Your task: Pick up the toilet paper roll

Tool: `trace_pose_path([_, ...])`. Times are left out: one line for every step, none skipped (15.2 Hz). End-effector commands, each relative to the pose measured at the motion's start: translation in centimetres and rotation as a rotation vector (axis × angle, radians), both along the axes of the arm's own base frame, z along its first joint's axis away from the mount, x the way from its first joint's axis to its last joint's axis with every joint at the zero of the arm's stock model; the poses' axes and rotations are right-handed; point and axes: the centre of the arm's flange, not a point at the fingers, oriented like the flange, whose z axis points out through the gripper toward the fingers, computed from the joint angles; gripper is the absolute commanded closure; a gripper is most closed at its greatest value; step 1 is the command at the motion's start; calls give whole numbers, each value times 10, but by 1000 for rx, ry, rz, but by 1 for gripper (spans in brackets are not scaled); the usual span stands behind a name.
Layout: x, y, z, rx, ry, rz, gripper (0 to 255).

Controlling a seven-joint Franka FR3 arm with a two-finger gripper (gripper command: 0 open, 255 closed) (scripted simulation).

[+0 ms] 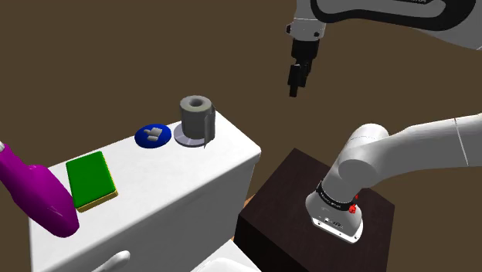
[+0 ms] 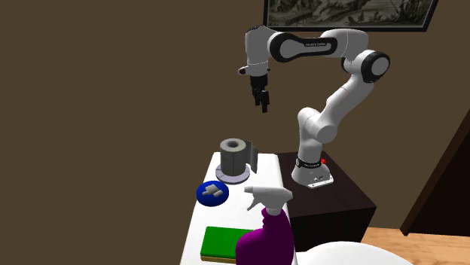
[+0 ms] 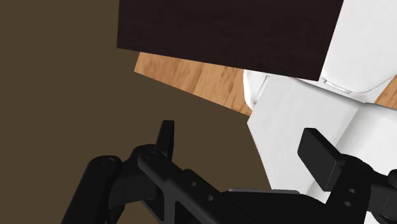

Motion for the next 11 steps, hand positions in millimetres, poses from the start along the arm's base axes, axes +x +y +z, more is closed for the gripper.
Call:
trace_pose_path([0,0,0,0,0,0,0])
trace_pose_path([5,12,0,0,-5,4,0])
trace_pose_path([11,23,0,1,-10,8,0])
trace_pose_path([16,35,0,1,-16,12,0])
trace_pose_path([22,47,0,1,-21,16,0])
trace_pose_path([27,58,0,2,-26,20,0])
trace_pose_path([32,70,1,2,-31,24,0])
trace_pose_path([37,82,1,3,-36,28,0])
trace_pose_path([43,94,1,3,-41,32,0])
trace_pose_path([48,105,1,3,-47,36,0])
trace_pose_path([53,117,2,4,-52,40,0])
